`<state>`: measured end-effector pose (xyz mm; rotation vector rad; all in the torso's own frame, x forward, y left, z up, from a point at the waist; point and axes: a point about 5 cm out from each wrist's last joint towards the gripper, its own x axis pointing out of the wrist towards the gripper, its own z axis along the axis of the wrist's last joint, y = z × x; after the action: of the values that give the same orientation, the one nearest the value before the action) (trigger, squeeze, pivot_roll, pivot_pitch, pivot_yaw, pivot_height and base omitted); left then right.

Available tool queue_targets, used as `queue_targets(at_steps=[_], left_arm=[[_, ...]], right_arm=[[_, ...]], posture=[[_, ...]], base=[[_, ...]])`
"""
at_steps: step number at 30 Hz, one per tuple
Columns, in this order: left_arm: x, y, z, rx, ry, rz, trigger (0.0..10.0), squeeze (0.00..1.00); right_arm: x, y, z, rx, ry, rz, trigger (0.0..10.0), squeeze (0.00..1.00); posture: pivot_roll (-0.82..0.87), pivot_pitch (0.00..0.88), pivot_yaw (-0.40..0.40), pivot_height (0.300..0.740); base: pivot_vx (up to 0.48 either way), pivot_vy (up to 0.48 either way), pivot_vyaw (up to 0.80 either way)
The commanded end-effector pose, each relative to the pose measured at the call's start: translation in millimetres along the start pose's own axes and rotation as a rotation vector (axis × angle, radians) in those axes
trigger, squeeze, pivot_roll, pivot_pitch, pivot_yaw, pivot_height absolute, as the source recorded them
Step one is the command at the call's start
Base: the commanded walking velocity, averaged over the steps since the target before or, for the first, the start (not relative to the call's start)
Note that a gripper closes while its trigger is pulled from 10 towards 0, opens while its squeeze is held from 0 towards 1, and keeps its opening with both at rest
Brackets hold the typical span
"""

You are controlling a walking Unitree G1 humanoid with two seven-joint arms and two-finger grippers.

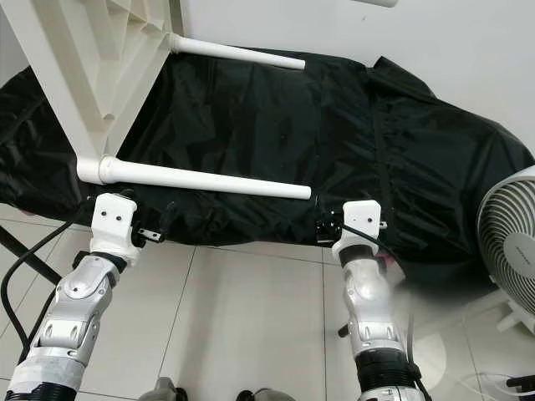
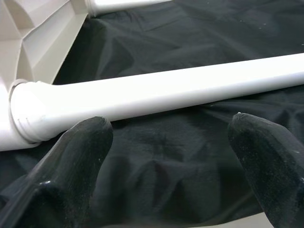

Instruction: Building children table

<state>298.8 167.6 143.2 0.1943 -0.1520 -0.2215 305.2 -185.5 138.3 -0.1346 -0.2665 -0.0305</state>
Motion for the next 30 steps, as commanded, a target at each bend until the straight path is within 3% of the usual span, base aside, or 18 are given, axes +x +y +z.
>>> queue_targets(at_steps=[1, 13, 24, 30], left_arm=[[-0.8, -0.1, -3.5, -0.011, 0.018, 0.027, 10.0, 0.0], [-1.1, 0.4, -2.8, -0.006, 0.02, 0.023, 10.0, 0.0], [-0.7, -3.6, -0.7, 0.038, 0.009, 0.009, 10.0, 0.0], [-3.7, -17.6, -2.3, 0.003, 0.018, -0.098, 10.0, 0.0]], right_arm=[[-2.0, -3.7, -2.2, -0.001, 0.014, -0.013, 10.0, 0.0], [-2.7, -2.5, -2.8, 0.002, 0.018, -0.014, 10.0, 0.0], [-4.2, -3.1, -4.5, 0.001, 0.023, -0.016, 10.0, 0.0], [-3.3, -3.8, -2.7, -0.006, 0.016, -0.019, 10.0, 0.0]], posture=[[0.01, 0.124, -0.072, 0.74], [0.02, 0.124, -0.07, 0.74], [0.02, 0.125, -0.068, 0.74], [0.02, 0.126, -0.066, 0.74]], base=[[0.0, 0.345, 0.0], [0.0, 0.341, 0.0], [0.0, 0.0, 0.0], [0.0, 0.0, 0.0]])
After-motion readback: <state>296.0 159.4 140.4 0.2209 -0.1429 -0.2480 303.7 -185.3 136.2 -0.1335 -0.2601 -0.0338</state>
